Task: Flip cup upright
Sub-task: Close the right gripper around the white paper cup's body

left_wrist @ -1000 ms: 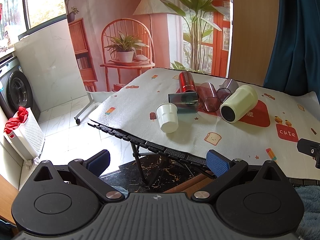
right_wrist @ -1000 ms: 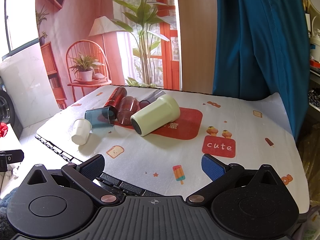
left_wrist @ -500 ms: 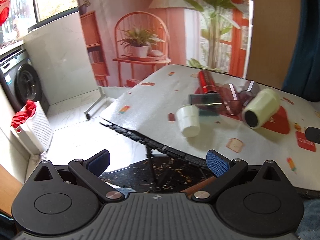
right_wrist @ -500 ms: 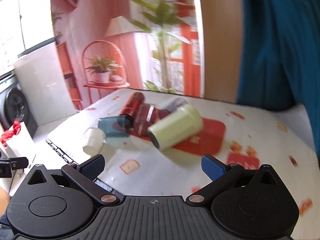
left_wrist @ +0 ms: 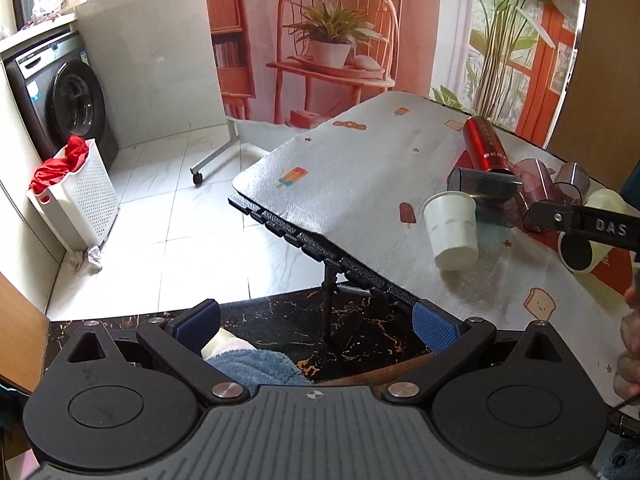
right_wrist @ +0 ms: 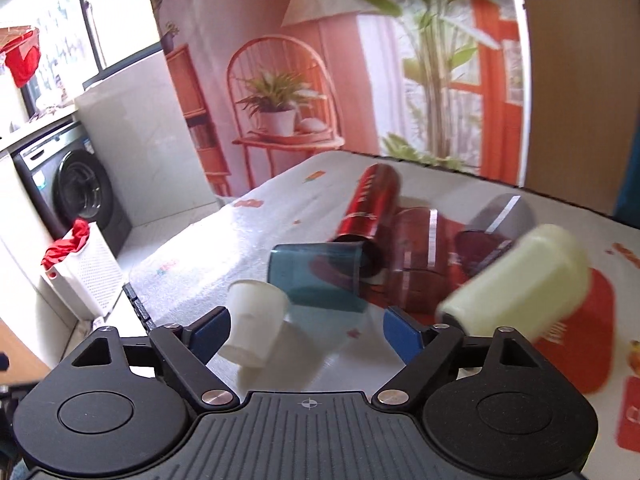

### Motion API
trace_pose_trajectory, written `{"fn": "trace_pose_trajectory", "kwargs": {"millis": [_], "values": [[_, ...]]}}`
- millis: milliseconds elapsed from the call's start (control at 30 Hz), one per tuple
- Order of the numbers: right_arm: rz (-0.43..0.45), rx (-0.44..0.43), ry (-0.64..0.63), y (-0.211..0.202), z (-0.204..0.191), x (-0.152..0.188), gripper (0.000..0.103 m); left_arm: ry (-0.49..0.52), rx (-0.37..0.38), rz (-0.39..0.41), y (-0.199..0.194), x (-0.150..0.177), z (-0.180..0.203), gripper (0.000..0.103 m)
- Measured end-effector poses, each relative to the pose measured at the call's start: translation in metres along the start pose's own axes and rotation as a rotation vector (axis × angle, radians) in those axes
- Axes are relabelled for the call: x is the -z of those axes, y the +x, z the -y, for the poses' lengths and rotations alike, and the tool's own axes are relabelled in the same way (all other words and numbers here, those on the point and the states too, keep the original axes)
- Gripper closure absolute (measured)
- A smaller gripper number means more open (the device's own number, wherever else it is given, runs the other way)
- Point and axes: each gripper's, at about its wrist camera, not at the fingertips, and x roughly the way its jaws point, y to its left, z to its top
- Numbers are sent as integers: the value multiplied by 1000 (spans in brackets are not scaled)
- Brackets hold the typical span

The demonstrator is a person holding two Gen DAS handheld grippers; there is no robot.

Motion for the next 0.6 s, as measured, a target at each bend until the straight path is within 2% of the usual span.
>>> {"fn": "trace_pose_trajectory", "kwargs": {"millis": [167,333,433,467,600], "values": [[-73,-39,-20,56,-21,-7,24,-26,17,-30,12,1,-5,0],[-132,-55,-25,94,-37,-4,30,-33,24,-54,19,3,-5,0],[-156,-44,-11,108,-39,-1,41,-33,24,-70,22,5,-3,0],[-161,-42,-12,111,-38,0,48,-33,24,-73,22,5,-3,0],[-163,-55,-18,110,-33,5,49,-38,27,-84,26,6,-3,0]]}}
